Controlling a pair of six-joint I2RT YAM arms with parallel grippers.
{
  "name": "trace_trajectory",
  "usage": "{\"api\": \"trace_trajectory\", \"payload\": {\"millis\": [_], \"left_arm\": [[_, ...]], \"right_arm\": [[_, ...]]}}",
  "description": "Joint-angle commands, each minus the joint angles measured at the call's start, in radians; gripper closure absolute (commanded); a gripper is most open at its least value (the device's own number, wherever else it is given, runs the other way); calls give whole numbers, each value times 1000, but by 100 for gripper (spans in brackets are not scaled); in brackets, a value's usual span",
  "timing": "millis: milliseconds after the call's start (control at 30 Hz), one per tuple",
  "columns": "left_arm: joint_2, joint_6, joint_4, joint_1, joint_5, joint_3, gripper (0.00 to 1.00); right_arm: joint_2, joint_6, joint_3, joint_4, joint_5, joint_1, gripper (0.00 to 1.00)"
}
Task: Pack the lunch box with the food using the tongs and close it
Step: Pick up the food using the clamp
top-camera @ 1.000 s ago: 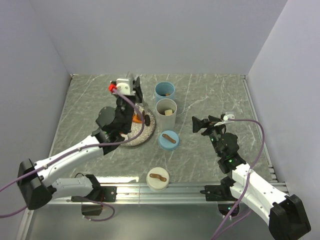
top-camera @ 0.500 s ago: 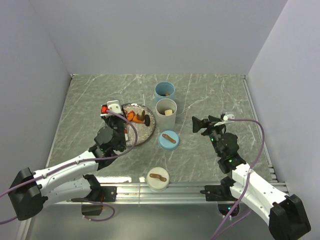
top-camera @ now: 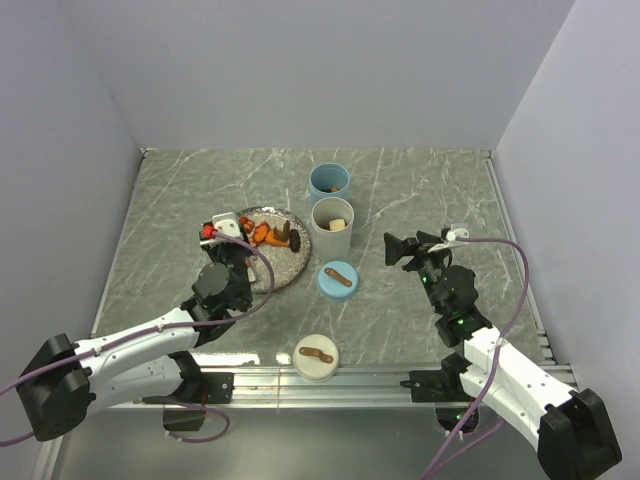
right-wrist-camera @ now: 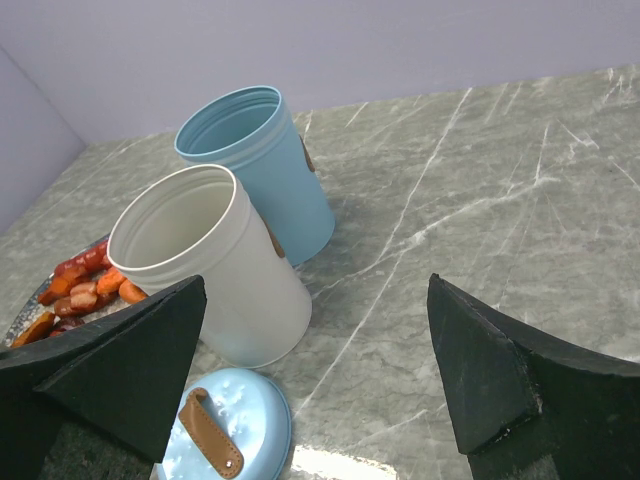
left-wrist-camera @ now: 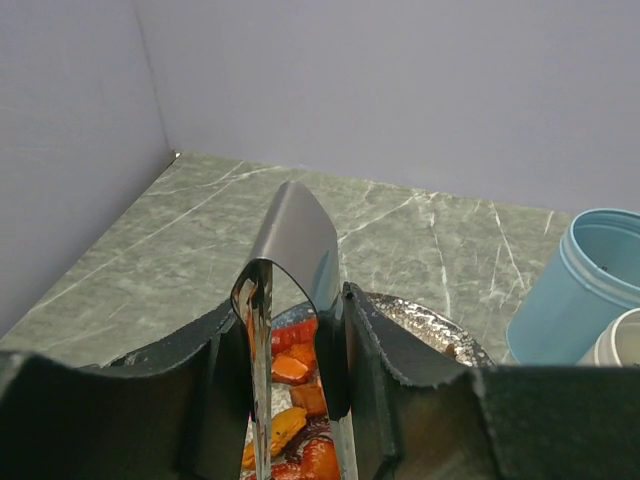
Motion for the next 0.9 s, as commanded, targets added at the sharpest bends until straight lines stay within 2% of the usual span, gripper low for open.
{"api": "trace_trajectory", "payload": {"millis": [0,600,800,867], "left_arm": [[21,3,106,0,-14,-18,57],[87,-121,71,95,95,-54,56],[118,-136,56,118,118,-41,58],[135,-139,52,119,122,-32,62]], "right_arm": [[-5,-3,19,29,-4,-6,2],[-2,-3,22,31,-4,-6,2],[0,-3,21,29,-4,-8,2],[-4,-3,21,29,-4,-6,2]]}}
